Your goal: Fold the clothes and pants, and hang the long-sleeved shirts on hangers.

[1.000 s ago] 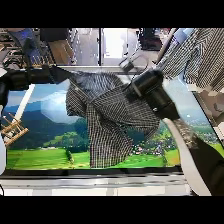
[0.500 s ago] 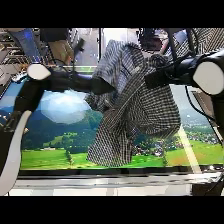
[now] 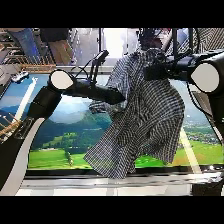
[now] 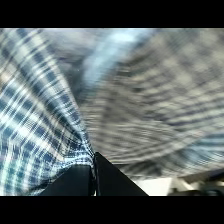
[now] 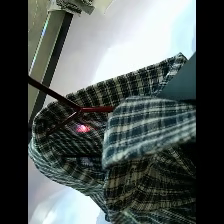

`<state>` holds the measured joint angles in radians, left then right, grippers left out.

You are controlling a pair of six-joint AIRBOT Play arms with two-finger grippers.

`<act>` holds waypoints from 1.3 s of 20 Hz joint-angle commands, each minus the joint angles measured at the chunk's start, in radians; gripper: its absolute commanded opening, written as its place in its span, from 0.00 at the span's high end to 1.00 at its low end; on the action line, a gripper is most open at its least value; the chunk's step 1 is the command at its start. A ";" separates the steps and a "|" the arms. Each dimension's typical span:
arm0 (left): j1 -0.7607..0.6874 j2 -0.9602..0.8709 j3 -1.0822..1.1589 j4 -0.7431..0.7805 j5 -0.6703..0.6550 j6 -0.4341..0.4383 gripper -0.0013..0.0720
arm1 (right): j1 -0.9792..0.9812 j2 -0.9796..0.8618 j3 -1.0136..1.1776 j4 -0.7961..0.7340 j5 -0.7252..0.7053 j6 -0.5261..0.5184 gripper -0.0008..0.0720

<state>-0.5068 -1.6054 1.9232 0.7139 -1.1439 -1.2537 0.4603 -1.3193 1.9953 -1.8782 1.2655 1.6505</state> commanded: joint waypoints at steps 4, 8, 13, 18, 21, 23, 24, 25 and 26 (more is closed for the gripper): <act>-0.074 0.000 0.000 -0.048 0.008 0.110 0.97 | -0.082 0.001 -0.053 -0.005 -0.114 0.059 0.96; -0.013 0.001 0.000 0.123 0.053 0.080 0.01 | -0.140 0.021 -0.048 -0.106 -0.115 0.173 0.96; 0.124 0.016 0.000 0.036 -0.144 -0.006 0.01 | -0.369 0.039 -0.048 -0.343 0.006 0.338 0.96; 0.271 0.021 0.000 0.044 -0.401 -0.002 0.02 | -0.760 0.045 0.154 -0.515 0.116 0.241 0.96; 0.361 0.021 0.000 0.044 -0.431 -0.003 0.02 | -1.025 0.050 0.227 -0.509 0.011 0.212 0.96; 0.411 0.021 0.000 0.044 -0.469 -0.003 0.02 | -1.172 0.050 0.212 -0.501 -0.136 0.172 0.96; 0.431 0.021 0.000 0.042 -0.491 -0.003 0.02 | -1.240 0.050 0.198 -0.501 -0.206 0.164 0.96; 0.451 0.021 0.000 0.041 -0.520 -0.006 0.02 | -1.316 0.050 0.177 -0.501 -0.274 0.165 0.96; 0.465 0.021 0.000 0.040 -0.553 -0.010 0.02 | -1.391 0.049 0.156 -0.497 -0.334 0.167 0.96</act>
<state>-0.0994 -1.5856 1.9232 0.7570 -1.6039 -1.2575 -0.7265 -1.2709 2.1735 -2.3703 1.1244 1.8408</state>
